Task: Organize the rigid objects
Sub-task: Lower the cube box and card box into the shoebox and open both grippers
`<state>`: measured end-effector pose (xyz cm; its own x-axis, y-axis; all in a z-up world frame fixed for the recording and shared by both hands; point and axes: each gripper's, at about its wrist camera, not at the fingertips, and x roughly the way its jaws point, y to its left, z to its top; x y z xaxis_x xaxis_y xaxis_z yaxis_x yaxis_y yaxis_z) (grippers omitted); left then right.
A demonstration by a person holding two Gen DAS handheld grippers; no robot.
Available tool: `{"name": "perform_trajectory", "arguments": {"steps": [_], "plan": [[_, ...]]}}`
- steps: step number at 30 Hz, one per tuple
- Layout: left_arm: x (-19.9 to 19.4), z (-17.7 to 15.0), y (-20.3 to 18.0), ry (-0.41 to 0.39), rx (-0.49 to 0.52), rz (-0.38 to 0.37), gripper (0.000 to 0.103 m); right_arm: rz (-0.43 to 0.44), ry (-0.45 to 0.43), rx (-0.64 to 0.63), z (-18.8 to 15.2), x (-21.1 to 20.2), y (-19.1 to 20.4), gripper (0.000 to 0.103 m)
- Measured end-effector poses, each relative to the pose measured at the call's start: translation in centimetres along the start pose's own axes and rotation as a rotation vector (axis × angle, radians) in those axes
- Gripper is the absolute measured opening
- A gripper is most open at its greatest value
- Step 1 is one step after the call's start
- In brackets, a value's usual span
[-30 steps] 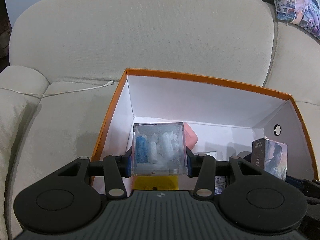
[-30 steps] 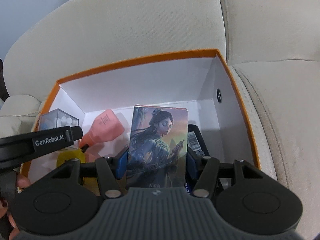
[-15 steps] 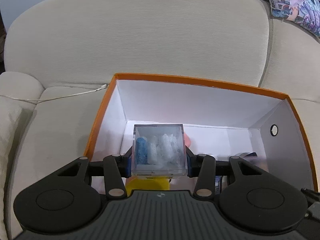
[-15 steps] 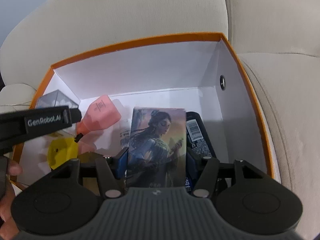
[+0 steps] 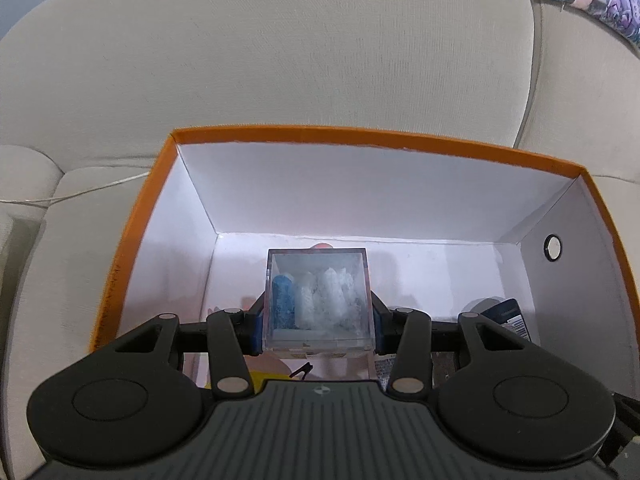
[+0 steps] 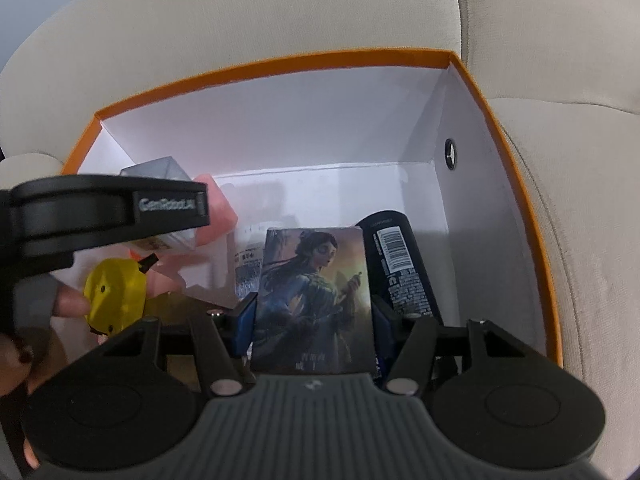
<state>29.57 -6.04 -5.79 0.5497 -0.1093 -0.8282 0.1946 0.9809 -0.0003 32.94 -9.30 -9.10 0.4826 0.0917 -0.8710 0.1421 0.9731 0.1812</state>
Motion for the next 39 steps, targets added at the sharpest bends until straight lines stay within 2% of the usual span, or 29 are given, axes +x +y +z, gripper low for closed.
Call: {"name": "perform_trajectory", "arguments": {"steps": [25,39], "plan": [[2.8,-0.2,-0.8,0.158,0.042,0.044,0.053,-0.06,0.045,-0.062,-0.2,1.0,1.0,0.06],[3.9,0.2,-0.5,0.196,0.038,0.044,0.055,-0.078,0.048,-0.07,-0.2,1.6,1.2,0.061]]}}
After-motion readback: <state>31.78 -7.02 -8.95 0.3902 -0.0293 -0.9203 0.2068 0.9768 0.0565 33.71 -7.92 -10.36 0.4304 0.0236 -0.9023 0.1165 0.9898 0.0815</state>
